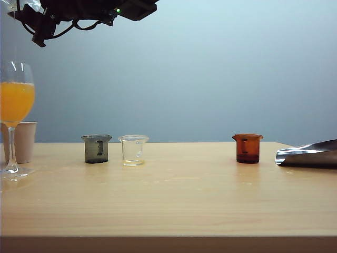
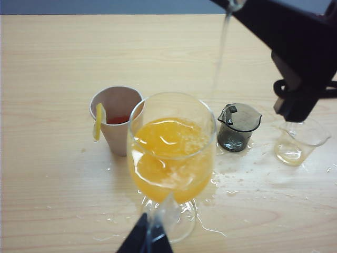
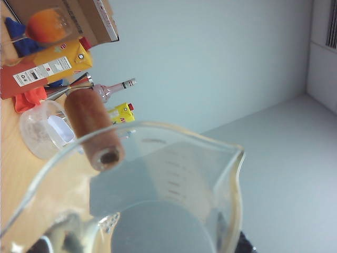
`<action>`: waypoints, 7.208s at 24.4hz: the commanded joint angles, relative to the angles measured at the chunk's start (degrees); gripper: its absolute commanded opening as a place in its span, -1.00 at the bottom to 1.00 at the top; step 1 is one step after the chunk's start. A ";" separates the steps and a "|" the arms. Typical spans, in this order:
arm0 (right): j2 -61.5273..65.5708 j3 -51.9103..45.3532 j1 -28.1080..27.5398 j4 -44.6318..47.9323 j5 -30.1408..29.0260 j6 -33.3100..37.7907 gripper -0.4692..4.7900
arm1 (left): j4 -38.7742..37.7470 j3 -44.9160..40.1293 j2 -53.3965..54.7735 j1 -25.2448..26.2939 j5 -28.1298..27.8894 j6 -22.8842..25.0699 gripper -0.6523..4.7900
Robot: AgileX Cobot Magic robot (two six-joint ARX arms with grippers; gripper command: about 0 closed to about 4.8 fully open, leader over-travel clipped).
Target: Pick up the third measuring cup from the left, pour the pineapple juice inside into the goblet, and finally put the measuring cup back in its original place.
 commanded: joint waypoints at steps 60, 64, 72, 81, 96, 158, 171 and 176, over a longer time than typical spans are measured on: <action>-0.92 0.50 0.59 0.92 -2.25 -8.92 -0.43 | 0.68 0.17 -0.20 -0.07 0.09 0.02 -0.77; -0.92 0.50 0.59 0.92 -2.23 -8.92 -0.43 | 0.68 0.17 -0.20 -0.07 0.09 0.02 -0.77; -1.03 0.52 0.59 0.50 -2.62 -6.75 -0.43 | 0.31 0.17 -0.26 -0.81 0.07 0.02 -0.77; -1.33 0.52 0.33 4.17 8.87 16.79 -0.43 | 0.31 0.17 -0.26 -1.84 0.09 0.02 -0.77; -12.55 0.31 -2.82 -23.41 29.18 51.63 -0.34 | 0.31 0.17 -0.24 -1.84 0.09 0.02 -0.77; -21.81 -80.43 -15.34 33.31 46.25 79.80 0.17 | 0.33 0.17 -0.17 -1.68 0.11 0.02 -0.77; -15.76 -74.51 -16.63 32.59 44.24 79.21 0.17 | 0.31 0.17 -0.13 -1.68 0.09 0.02 -0.77; -14.29 -74.53 -16.61 31.67 42.10 79.19 0.17 | 0.33 0.17 -0.13 -1.68 0.09 0.02 -0.77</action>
